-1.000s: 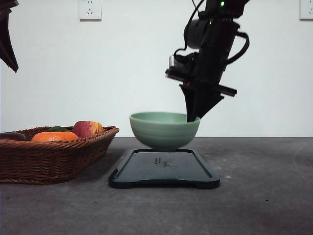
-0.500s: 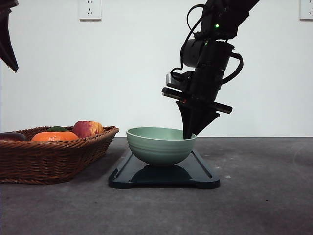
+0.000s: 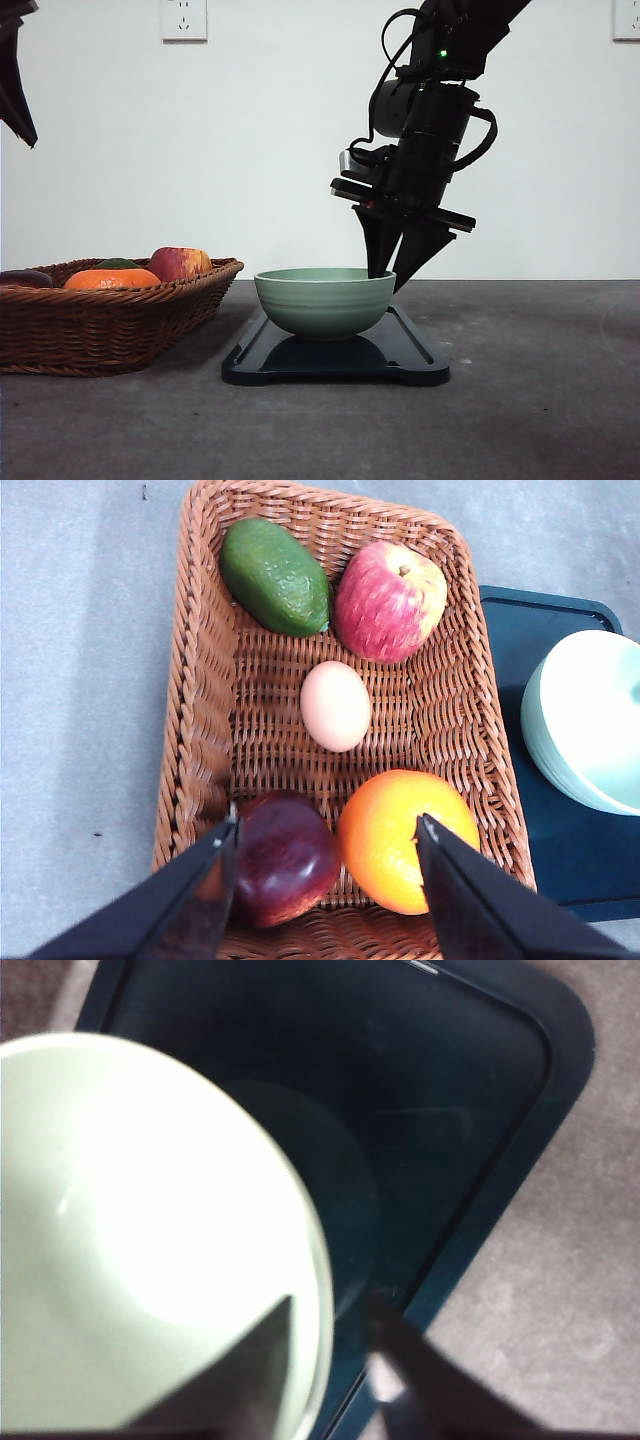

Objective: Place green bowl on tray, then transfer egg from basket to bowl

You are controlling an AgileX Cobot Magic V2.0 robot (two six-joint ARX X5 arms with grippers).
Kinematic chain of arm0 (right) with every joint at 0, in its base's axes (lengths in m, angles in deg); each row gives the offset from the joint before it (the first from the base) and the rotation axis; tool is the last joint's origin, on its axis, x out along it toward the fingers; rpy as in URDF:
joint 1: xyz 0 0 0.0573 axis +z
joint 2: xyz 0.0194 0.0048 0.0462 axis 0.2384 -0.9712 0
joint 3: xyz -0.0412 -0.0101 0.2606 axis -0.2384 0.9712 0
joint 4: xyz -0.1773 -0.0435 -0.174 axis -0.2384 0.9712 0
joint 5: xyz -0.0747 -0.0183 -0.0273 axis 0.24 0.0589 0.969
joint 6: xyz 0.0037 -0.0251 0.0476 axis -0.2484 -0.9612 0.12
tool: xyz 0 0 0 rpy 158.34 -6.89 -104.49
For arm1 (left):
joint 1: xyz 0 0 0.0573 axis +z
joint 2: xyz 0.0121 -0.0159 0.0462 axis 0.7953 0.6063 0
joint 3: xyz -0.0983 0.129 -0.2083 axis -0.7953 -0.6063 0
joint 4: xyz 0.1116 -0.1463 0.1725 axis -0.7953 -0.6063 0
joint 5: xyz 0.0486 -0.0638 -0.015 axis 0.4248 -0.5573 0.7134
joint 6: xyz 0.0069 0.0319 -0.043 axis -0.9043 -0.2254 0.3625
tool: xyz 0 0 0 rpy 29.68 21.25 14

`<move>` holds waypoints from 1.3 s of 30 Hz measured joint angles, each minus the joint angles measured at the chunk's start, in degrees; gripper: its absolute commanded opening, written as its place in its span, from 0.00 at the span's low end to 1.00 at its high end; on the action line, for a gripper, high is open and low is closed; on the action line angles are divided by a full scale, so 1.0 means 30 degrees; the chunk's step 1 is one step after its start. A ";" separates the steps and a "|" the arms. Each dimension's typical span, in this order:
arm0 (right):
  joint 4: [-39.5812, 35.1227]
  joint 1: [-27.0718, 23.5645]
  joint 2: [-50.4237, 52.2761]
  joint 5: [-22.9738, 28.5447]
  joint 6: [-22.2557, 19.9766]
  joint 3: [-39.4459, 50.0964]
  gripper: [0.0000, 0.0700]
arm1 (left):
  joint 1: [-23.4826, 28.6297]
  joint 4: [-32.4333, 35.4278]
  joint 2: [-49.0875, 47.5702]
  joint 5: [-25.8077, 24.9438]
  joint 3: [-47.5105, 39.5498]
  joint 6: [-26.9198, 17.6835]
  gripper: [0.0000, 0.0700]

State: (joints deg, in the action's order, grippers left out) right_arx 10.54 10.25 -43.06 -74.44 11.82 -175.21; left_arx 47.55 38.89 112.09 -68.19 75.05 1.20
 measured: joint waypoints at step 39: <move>-1.3277 0.0004 1.8440 0.0051 0.0238 2.0092 0.30 | -0.0134 -0.0026 0.0000 0.0000 0.0000 0.0003 0.50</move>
State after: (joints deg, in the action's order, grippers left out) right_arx -29.29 10.26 12.26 -74.29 12.53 -114.93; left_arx 47.15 38.81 112.09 -68.18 75.05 1.21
